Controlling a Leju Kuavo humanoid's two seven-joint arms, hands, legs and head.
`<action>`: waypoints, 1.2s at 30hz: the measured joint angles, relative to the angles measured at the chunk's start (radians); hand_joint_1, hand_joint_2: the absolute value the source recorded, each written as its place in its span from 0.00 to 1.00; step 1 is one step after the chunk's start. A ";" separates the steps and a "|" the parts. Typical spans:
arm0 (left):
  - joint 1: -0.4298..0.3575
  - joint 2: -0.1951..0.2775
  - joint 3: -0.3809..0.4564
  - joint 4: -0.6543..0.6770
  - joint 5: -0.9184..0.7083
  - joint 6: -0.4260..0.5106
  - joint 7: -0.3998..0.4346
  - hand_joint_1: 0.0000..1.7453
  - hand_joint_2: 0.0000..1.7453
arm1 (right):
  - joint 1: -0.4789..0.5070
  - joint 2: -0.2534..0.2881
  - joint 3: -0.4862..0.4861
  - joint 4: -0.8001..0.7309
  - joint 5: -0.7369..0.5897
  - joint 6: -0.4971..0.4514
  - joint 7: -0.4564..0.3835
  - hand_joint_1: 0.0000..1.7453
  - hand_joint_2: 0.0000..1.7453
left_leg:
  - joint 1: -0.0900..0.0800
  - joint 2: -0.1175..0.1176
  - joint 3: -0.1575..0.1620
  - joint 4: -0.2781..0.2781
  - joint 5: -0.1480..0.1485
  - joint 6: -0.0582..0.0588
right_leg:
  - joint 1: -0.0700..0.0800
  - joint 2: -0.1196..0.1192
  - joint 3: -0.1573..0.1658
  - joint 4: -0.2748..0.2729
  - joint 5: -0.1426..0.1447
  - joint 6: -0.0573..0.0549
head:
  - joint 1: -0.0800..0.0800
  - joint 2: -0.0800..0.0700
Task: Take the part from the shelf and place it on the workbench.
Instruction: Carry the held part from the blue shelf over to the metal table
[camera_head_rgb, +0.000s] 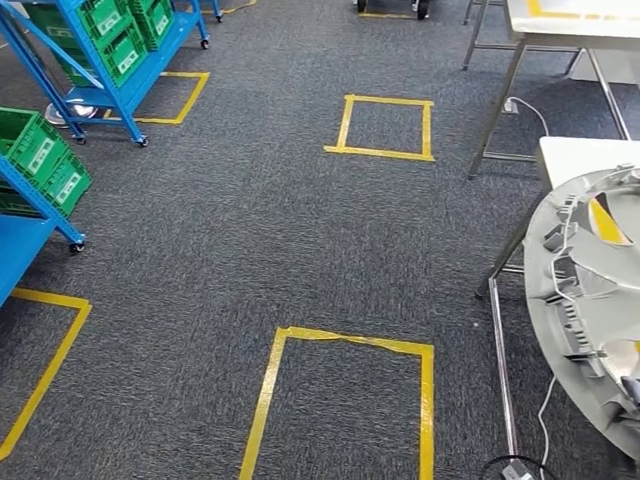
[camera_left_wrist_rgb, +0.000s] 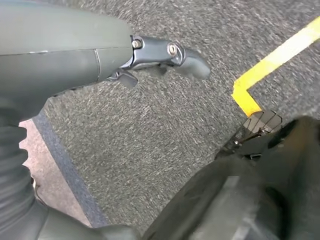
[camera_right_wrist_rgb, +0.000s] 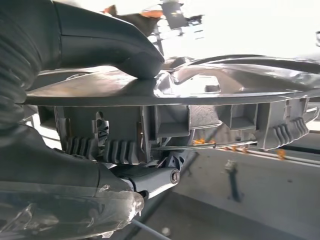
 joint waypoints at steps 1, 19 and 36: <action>0.001 -0.001 0.000 0.000 0.000 -0.001 -0.002 0.00 1.00 | 0.000 0.001 0.000 0.000 0.000 0.000 0.000 1.00 1.00 | 0.000 -0.030 -0.026 0.065 -0.041 -0.001 | 0.001 0.010 -0.004 0.000 0.005 -0.009 | -0.001 0.000; 0.005 -0.007 0.000 0.002 0.000 -0.013 -0.014 0.00 1.00 | -0.006 0.009 -0.002 0.017 0.001 0.000 0.002 1.00 1.00 | -0.008 -0.055 0.057 -0.104 0.027 0.044 | 0.000 0.038 -0.247 0.292 -0.050 0.035 | 0.014 0.000; 0.007 -0.004 0.000 0.002 -0.004 -0.018 -0.030 0.00 1.00 | -0.008 0.012 -0.009 0.031 -0.003 0.000 0.006 1.00 1.00 | -0.010 -0.058 -0.152 0.254 -0.062 0.009 | 0.005 0.085 -0.082 0.042 0.016 -0.028 | 0.008 0.000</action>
